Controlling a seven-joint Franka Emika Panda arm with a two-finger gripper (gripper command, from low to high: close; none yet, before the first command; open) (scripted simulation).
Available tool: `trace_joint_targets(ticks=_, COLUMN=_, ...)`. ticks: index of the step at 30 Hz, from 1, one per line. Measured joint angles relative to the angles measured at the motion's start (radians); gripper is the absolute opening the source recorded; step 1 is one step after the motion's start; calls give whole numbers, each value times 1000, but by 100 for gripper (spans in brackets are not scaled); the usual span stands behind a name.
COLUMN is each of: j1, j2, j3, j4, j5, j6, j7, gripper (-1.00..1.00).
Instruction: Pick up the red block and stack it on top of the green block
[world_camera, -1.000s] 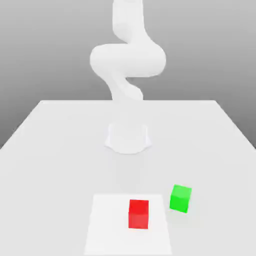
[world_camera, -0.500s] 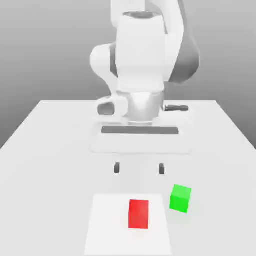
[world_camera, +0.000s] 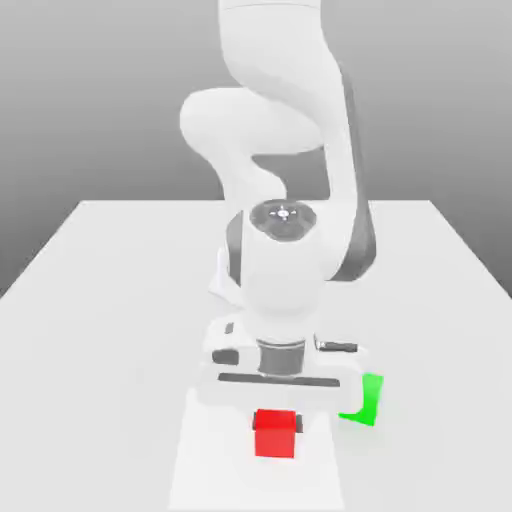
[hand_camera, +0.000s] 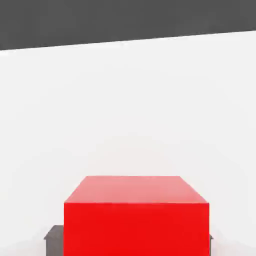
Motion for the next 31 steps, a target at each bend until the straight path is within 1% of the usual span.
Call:
trace_joint_targets(ticks=2, j1=-5, j2=-35, j3=5, j4=-5, j5=5, j6=-30, j7=-4, gripper=-100)
trace_joint_targets(ticks=7, j1=-9, j2=-202, j3=19, j4=-31, j5=30, j6=-172, j7=-20, gripper=-100)
trace_joint_targets(ticks=14, j1=115, j2=-333, j3=74, j4=-93, j5=38, j6=-239, j7=96, gripper=-100)
trace_joint_targets(ticks=20, j1=199, j2=-434, j3=141, j4=-150, j5=95, j6=-282, j7=174, gripper=-100)
trace_joint_targets(ticks=21, j1=212, j2=-437, j3=150, j4=-156, j5=102, j6=-279, j7=183, gripper=-100)
trace_joint_targets(ticks=23, j1=216, j2=-394, j3=159, j4=-159, j5=96, j6=-233, j7=199, gripper=-100)
trace_joint_targets(ticks=27, j1=213, j2=-257, j3=150, j4=-155, j5=27, j6=-102, j7=250, gripper=-100)
trace_joint_targets(ticks=28, j1=215, j2=-225, j3=140, j4=-154, j5=3, j6=-71, j7=267, gripper=100)
trace_joint_targets(ticks=31, j1=215, j2=-225, j3=140, j4=-154, j5=3, j6=-71, j7=267, gripper=100)
